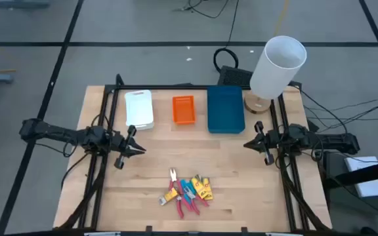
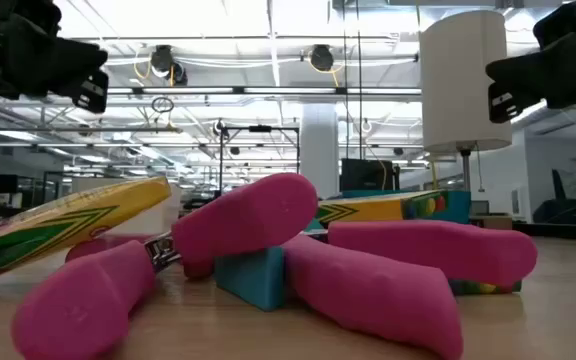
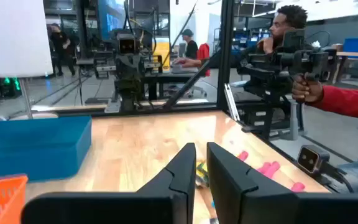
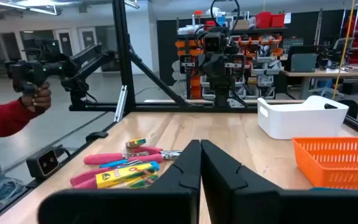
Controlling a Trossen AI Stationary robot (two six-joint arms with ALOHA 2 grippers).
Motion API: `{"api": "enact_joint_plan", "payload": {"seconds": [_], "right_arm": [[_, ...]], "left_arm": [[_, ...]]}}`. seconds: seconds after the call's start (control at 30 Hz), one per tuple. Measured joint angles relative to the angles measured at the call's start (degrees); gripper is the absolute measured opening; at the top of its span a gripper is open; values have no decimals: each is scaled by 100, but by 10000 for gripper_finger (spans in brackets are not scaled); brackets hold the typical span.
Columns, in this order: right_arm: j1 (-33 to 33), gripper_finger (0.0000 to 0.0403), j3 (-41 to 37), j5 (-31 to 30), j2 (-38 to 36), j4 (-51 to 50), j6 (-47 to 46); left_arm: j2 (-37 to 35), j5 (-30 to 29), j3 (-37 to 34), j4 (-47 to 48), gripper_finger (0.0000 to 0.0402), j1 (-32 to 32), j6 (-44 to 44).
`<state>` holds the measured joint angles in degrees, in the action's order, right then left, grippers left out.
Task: Pick & Place School Supplies
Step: Put the crayon box into the blue bin
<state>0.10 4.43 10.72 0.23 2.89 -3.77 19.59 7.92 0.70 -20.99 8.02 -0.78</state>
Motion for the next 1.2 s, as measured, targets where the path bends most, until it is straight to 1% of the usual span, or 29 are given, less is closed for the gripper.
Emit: {"api": "enact_joint_plan", "payload": {"seconds": [0.37, 0.83, 0.97, 1.1, 1.2], "right_arm": [[0, 0, -9, -1, 0, -66, 222], [0, 0, -15, -11, 37, -36, 147], [0, 0, -16, 2, 37, 213, 108], [0, 0, -17, 1, 39, 489, -312], [0, 0, -19, 0, 39, 677, -348]], "left_arm": [[66, -47, 6, 34, 47, 114, -128], [66, -47, 12, 52, 47, 112, -282], [66, -47, 12, 52, 47, 112, -216], [66, -47, 12, 52, 47, 112, -214], [66, -47, 12, 52, 47, 112, -211]]}}
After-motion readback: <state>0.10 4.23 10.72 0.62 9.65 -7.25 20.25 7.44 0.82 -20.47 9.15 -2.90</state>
